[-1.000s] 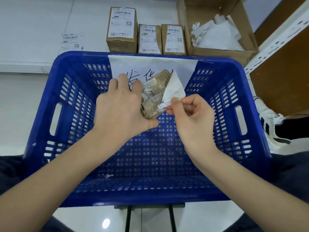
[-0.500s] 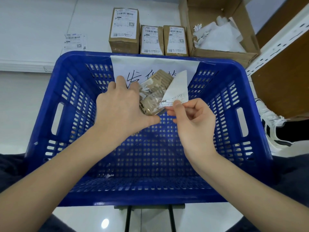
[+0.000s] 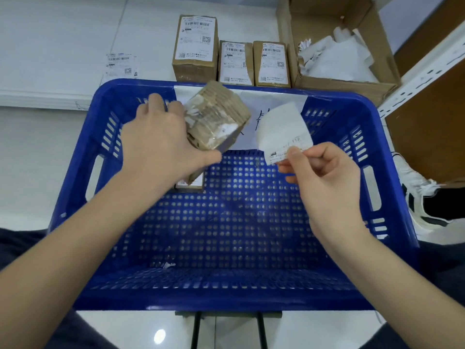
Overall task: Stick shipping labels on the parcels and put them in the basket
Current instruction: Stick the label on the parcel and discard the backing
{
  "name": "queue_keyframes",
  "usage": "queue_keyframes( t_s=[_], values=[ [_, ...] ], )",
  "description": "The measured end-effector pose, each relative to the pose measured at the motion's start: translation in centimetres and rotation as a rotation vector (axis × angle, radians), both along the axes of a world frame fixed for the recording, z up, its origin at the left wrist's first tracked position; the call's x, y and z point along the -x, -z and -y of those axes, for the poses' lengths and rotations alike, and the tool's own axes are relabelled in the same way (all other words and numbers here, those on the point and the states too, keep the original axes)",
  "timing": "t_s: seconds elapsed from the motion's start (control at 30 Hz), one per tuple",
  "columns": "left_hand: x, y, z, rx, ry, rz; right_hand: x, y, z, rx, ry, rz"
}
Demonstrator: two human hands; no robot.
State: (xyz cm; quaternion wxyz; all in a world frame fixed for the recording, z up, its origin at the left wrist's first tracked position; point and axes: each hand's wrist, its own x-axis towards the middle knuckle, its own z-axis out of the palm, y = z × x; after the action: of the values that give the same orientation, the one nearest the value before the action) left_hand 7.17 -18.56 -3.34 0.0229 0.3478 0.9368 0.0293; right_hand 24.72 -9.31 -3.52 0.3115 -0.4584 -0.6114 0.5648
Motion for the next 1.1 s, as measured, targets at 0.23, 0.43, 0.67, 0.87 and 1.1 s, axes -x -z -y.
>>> queue_keyframes(
  t_s=[0.23,0.43,0.67,0.87,1.1],
  values=[
    [-1.1,0.6,0.1,0.03,0.179,-0.021,0.2,-1.2,-2.5,0.041,-0.091,-0.043],
    [-1.1,1.0,0.0,-0.032,0.288,0.019,0.5,-1.3,-3.4,0.084,-0.417,-0.049],
    [-1.5,0.7,0.0,-0.04,0.358,0.059,1.3,-0.7,-4.8,0.367,-0.538,-0.257],
    [-1.7,0.7,0.0,-0.101,0.406,0.083,1.3,-1.0,-5.2,0.553,-0.556,-0.304],
    [-1.5,0.8,0.1,-0.167,0.426,0.03,1.4,-1.5,-4.3,0.099,-0.276,0.0]
  ],
)
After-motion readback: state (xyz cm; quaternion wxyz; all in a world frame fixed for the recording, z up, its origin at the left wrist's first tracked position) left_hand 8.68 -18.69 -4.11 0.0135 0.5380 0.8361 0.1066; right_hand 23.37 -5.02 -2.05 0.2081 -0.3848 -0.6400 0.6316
